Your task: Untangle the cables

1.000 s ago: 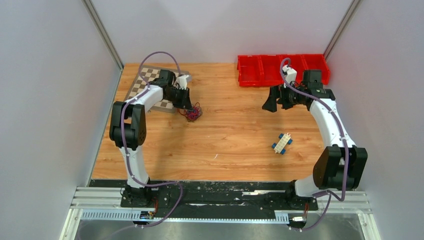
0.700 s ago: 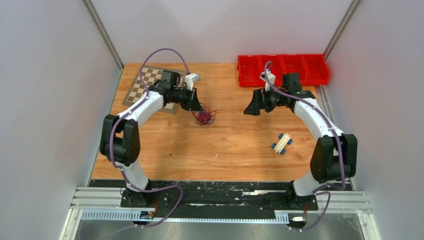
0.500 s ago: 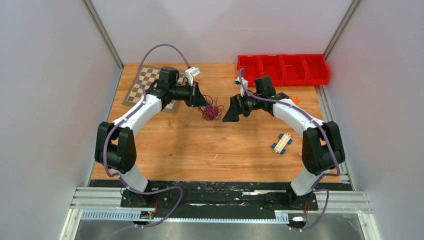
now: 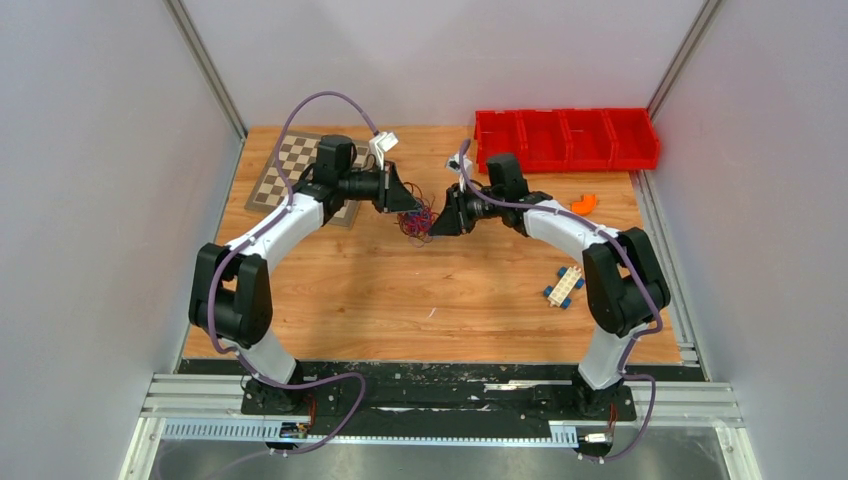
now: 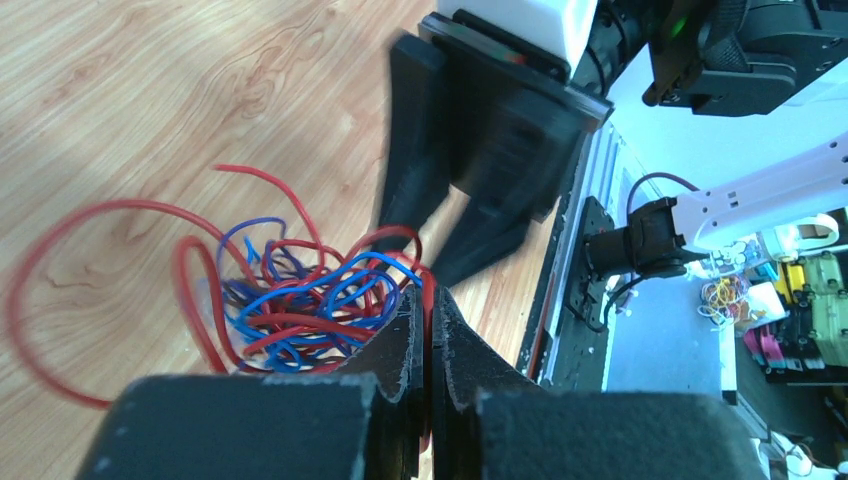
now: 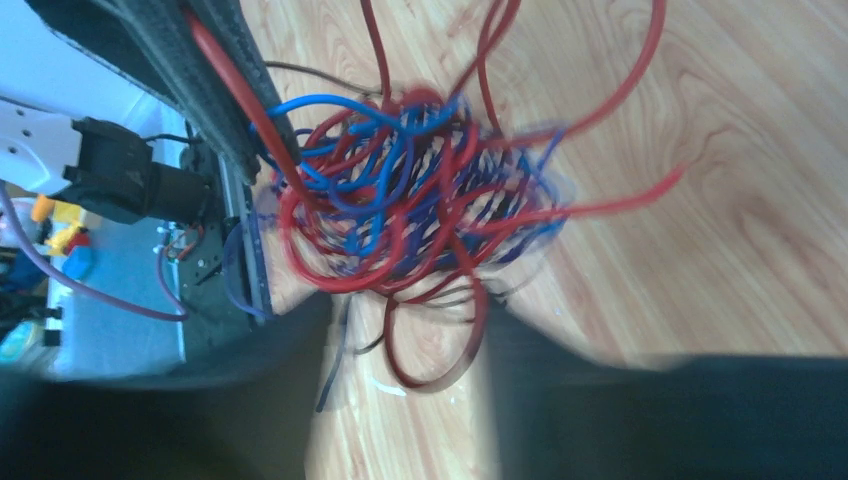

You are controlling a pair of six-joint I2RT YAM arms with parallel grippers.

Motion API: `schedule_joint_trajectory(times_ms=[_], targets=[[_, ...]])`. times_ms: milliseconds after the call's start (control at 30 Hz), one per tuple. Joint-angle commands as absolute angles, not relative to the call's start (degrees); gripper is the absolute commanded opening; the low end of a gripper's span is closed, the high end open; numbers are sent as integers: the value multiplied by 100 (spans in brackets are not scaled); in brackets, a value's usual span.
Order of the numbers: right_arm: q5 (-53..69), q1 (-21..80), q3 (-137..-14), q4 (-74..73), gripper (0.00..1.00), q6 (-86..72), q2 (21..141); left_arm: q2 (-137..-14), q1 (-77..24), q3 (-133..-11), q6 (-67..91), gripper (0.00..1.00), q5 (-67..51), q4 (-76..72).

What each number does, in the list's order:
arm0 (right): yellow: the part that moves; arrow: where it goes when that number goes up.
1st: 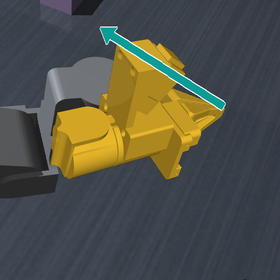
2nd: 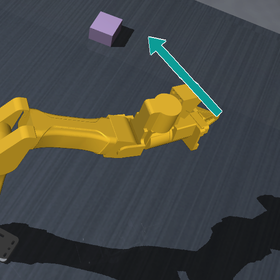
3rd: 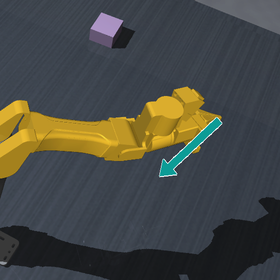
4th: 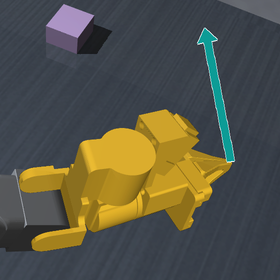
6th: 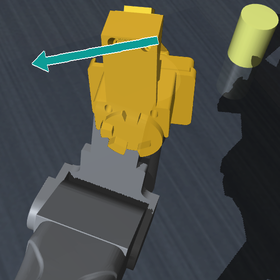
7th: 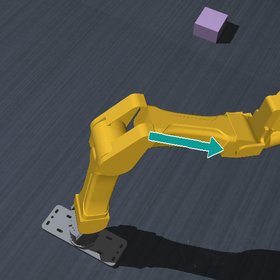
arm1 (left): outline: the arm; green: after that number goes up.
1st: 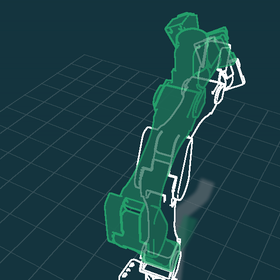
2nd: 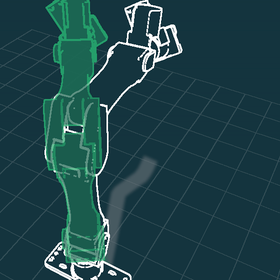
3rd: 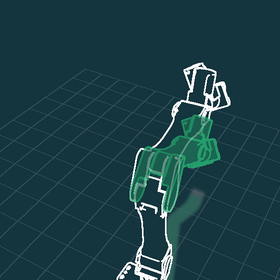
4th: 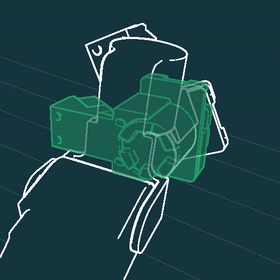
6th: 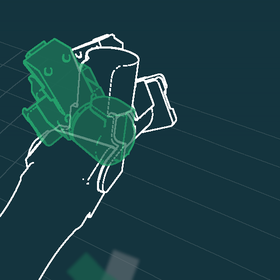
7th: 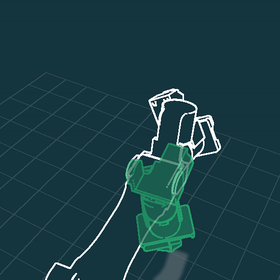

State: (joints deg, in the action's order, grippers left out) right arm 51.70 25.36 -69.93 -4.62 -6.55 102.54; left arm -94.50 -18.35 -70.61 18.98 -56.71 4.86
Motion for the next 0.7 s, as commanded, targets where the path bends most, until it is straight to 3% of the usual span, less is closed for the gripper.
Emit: schedule_joint_trajectory(times_ms=[0,400,667], targets=[[4870,2373,-7278,-679,0,-446,10186,-8953,-1848,-7023,1440,0,-5642,838],[3203,1187,-5629,-2402,0,432,8627,-8641,-395,-6085,627,0,-4246,3127],[2349,642,-5762,-3353,0,1272,8758,-8875,13,-5469,576,0,-3497,3288]])
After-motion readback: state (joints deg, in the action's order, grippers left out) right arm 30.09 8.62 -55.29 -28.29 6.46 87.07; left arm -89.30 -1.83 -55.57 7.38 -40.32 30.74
